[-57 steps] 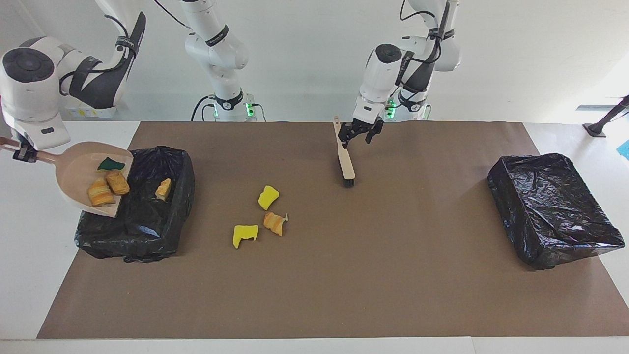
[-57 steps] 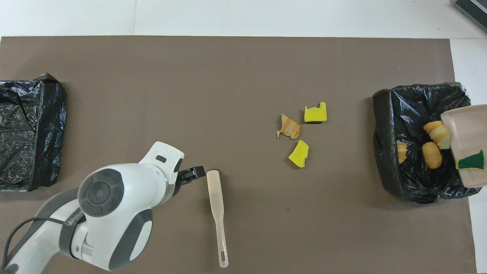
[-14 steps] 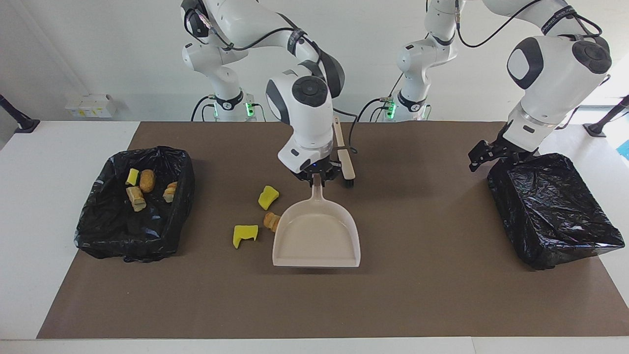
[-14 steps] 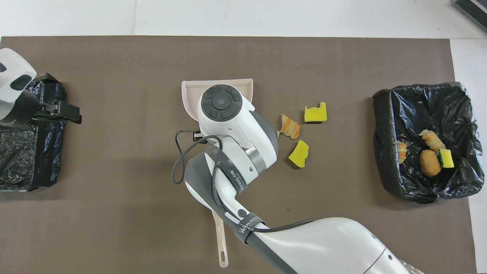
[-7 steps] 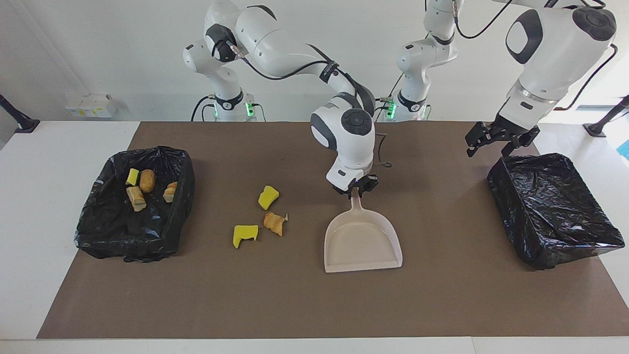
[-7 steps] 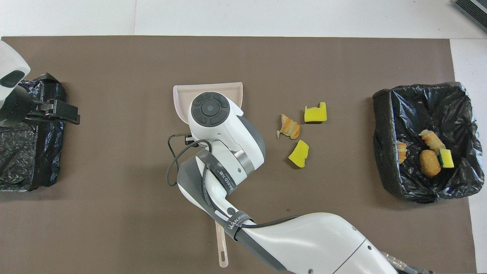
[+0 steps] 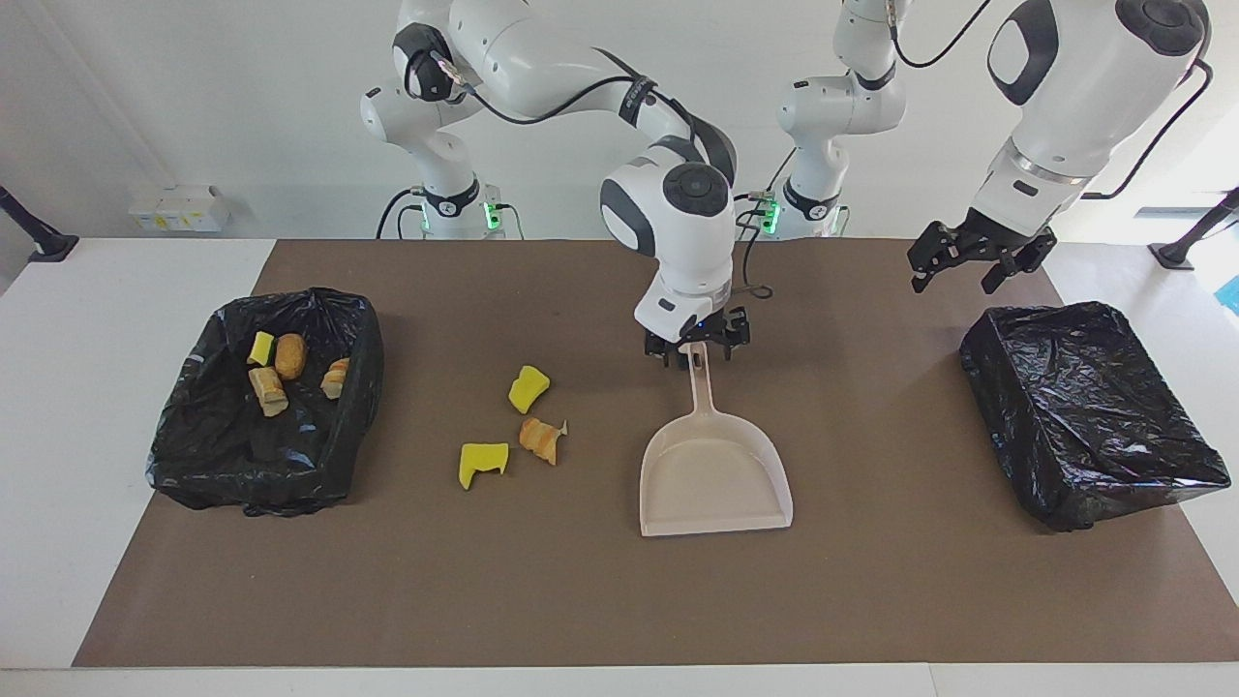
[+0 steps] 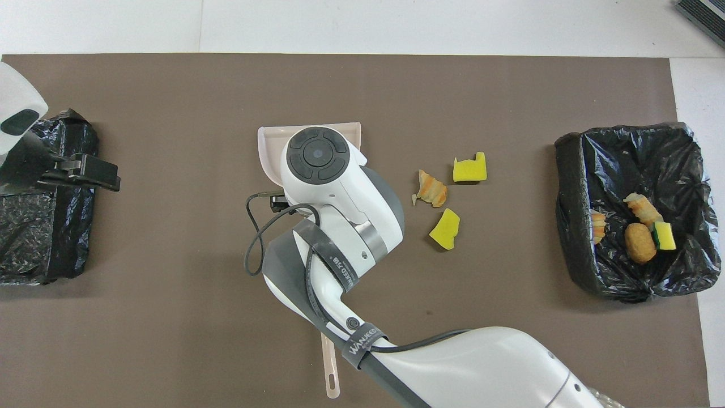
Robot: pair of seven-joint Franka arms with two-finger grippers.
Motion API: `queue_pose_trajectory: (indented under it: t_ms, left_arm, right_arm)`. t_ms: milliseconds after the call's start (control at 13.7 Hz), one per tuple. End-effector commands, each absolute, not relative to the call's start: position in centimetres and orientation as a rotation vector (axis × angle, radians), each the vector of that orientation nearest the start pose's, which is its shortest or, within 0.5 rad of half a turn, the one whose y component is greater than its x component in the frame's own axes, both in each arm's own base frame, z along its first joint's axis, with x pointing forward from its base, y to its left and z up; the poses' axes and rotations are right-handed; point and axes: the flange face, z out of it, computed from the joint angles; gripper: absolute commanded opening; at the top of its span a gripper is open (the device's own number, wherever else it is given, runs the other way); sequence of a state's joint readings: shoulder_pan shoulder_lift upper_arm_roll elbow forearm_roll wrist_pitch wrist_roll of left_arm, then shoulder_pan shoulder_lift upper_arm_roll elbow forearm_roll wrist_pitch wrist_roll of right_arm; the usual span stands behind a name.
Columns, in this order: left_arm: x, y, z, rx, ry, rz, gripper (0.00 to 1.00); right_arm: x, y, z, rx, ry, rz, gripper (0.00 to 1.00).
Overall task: Sweep and dump trash in bin
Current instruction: 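Bring the empty dustpan back and set it down with the right gripper, then grasp the brush handle with the right gripper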
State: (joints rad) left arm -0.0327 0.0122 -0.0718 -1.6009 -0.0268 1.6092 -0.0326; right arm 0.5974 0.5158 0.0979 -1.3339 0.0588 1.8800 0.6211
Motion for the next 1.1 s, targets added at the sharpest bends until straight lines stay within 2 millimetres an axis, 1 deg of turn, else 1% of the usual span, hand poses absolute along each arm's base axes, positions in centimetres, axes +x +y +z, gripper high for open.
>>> queue_pose_trajectory:
  t_ms: [0, 73, 220, 293, 366, 439, 513, 586, 659, 805, 879, 952, 1025]
  left_arm:
    - [54.7, -6.5, 61.9, -3.153, 0.142, 0.009, 1.00]
    - [54.7, -7.1, 61.9, -3.152, 0.159, 0.007, 1.00]
    - [54.7, -7.1, 61.9, -3.153, 0.157, 0.004, 1.00]
    - [54.7, -7.2, 61.9, -3.155, 0.155, 0.000, 1.00]
    - [54.7, -7.3, 62.0, -3.163, 0.152, -0.004, 1.00]
    - [54.7, -6.9, 62.0, -3.173, 0.133, -0.001, 1.00]
    - [54.7, -6.5, 62.2, -3.176, 0.124, 0.002, 1.00]
    - [54.5, -5.8, 62.6, -3.176, 0.131, -0.006, 1.00]
    - [54.3, -4.8, 62.8, -3.176, 0.115, 0.003, 1.00]
    - [54.0, -3.5, 63.2, -3.176, 0.091, 0.002, 1.00]
    - [53.8, -3.2, 63.6, -3.177, 0.081, -0.011, 1.00]
    - [53.8, -3.1, 63.7, -3.177, 0.079, -0.013, 1.00]
    - [53.7, -3.2, 63.5, -3.176, 0.083, -0.008, 1.00]
  right_arm:
    - [49.3, 42.0, 45.5, -3.040, -0.026, 0.141, 1.00]
    - [47.6, 41.6, 45.3, -3.037, -0.023, 0.183, 1.00]
    - [44.0, 41.0, 43.6, -3.048, -0.057, 0.259, 1.00]
    - [42.4, 40.4, 42.7, -3.029, -0.045, 0.301, 1.00]
    - [41.3, 39.9, 41.8, -3.011, -0.027, 0.333, 1.00]
    - [39.3, 41.0, 40.1, -3.017, -0.062, 0.352, 1.00]
    - [37.5, 42.6, 38.4, -3.016, -0.087, 0.331, 1.00]
    - [36.3, 43.2, 36.6, -3.014, -0.092, 0.302, 1.00]
    - [35.4, 43.2, 35.4, -3.013, -0.096, 0.282, 1.00]
    - [33.3, 44.0, 34.2, -3.026, -0.147, 0.299, 1.00]
    - [32.8, 43.5, 33.7, -3.035, -0.150, 0.311, 1.00]
    - [32.6, 43.3, 33.8, -3.035, -0.152, 0.308, 1.00]
    - [31.9, 43.6, 33.8, -3.037, -0.171, 0.312, 1.00]
